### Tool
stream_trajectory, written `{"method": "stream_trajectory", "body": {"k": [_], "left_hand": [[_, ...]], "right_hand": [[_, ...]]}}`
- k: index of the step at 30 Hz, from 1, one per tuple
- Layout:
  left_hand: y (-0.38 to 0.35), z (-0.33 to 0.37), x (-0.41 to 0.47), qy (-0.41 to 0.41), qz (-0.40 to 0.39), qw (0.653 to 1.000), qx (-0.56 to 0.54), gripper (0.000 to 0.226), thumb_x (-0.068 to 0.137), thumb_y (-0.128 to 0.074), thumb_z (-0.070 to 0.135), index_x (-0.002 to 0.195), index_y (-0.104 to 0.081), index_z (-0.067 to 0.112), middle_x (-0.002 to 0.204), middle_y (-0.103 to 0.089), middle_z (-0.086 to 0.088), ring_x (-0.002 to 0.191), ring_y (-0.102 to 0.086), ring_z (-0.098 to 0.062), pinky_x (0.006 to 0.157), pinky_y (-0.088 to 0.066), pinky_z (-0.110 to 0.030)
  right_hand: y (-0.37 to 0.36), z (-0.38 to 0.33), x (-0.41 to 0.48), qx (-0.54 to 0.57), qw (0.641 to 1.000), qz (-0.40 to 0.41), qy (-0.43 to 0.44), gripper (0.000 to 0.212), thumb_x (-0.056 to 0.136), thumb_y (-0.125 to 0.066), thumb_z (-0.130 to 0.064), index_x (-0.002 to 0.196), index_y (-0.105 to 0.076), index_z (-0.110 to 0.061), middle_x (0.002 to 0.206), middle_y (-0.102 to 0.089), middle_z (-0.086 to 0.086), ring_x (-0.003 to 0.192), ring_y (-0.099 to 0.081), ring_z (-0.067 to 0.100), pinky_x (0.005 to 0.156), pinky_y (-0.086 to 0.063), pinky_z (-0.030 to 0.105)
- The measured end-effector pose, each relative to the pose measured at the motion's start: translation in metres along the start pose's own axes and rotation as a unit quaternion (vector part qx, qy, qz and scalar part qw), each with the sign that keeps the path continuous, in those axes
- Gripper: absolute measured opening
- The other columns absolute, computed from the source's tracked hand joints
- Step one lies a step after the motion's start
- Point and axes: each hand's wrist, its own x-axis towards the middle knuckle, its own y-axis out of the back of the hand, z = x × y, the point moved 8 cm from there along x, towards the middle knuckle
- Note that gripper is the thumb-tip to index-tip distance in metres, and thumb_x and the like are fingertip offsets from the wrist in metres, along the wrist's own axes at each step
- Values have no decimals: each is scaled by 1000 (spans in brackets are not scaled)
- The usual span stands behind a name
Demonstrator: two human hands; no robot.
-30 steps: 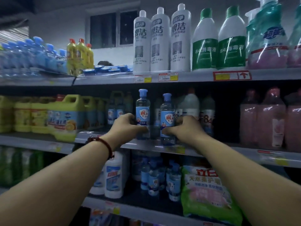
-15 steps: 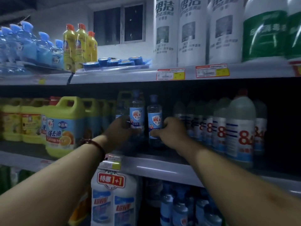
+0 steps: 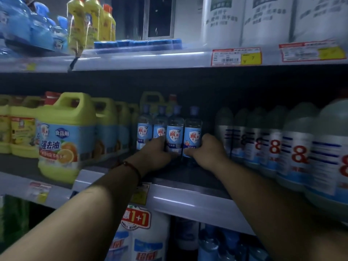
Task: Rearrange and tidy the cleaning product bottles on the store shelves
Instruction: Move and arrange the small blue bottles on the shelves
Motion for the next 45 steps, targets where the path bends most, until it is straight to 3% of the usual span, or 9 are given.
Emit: {"method": "stream_trajectory", "body": {"k": [4, 9, 14, 18, 22, 27, 33, 38, 45], "left_hand": [[11, 3, -5, -6, 64, 996, 56, 49, 77, -84, 39, 116, -65, 15, 100, -63, 8, 90, -53, -6, 81, -42, -20], [17, -1, -4, 8, 84, 994, 75, 40, 72, -86, 44, 96, -75, 15, 86, -65, 7, 83, -57, -5, 77, -43, -20], [14, -7, 1, 13, 79, 994, 69, 40, 76, -83, 42, 103, -76, 13, 104, -72, 0, 93, -59, -8, 87, -49, -25], [16, -6, 2, 15, 91, 991, 98, 39, 76, -83, 42, 95, -76, 9, 98, -68, 2, 94, -61, -13, 90, -50, -28], [16, -6, 2, 21, 95, 992, 86, 40, 76, -84, 39, 100, -77, 7, 108, -71, -4, 105, -64, -18, 99, -52, -40], [14, -8, 4, 21, 94, 993, 70, 42, 76, -84, 38, 100, -76, 5, 105, -71, -8, 102, -65, -20, 96, -55, -38], [7, -17, 12, 43, 78, 993, 82, 55, 77, -80, 48, 115, -70, 9, 116, -65, -9, 106, -62, -20, 94, -51, -32], [6, -18, 12, 43, 56, 991, 116, 46, 81, -80, 38, 114, -71, 7, 117, -67, -9, 114, -59, -24, 99, -51, -35], [2, -27, 17, 67, 75, 987, 129, 62, 74, -83, 48, 117, -63, 7, 117, -63, -12, 102, -63, -23, 82, -50, -29]], "right_hand": [[-1, -1, -4, -29, 999, 12, 13, 56, 76, -85, -30, 120, -56, -9, 124, -66, 9, 109, -64, 26, 78, -47, 29], [2, -2, -7, -22, 1000, 10, 12, 57, 74, -86, -29, 119, -56, -11, 124, -66, 7, 109, -64, 24, 77, -45, 27], [4, -2, -10, -26, 999, 12, 13, 55, 74, -86, -34, 118, -58, -15, 121, -67, 5, 105, -64, 23, 75, -45, 28], [4, -1, -9, -31, 999, 17, 10, 56, 73, -87, -35, 117, -59, -13, 120, -68, 6, 104, -65, 23, 75, -46, 29], [4, 0, -7, -45, 999, 19, 3, 54, 74, -86, -35, 116, -60, -12, 119, -67, 7, 102, -65, 23, 73, -45, 28], [3, 0, -6, -61, 998, 22, 6, 54, 75, -85, -37, 116, -59, -13, 119, -67, 7, 102, -64, 24, 74, -46, 29], [1, 0, -7, -80, 996, 23, 5, 56, 74, -84, -36, 119, -58, -13, 121, -67, 7, 104, -65, 25, 75, -45, 27], [0, 1, -7, -90, 996, 24, 5, 57, 74, -84, -35, 120, -58, -13, 123, -66, 7, 106, -64, 25, 75, -45, 26], [0, 1, -5, -102, 994, 24, 3, 58, 75, -84, -34, 122, -58, -12, 124, -65, 9, 108, -64, 27, 79, -48, 28]]}}
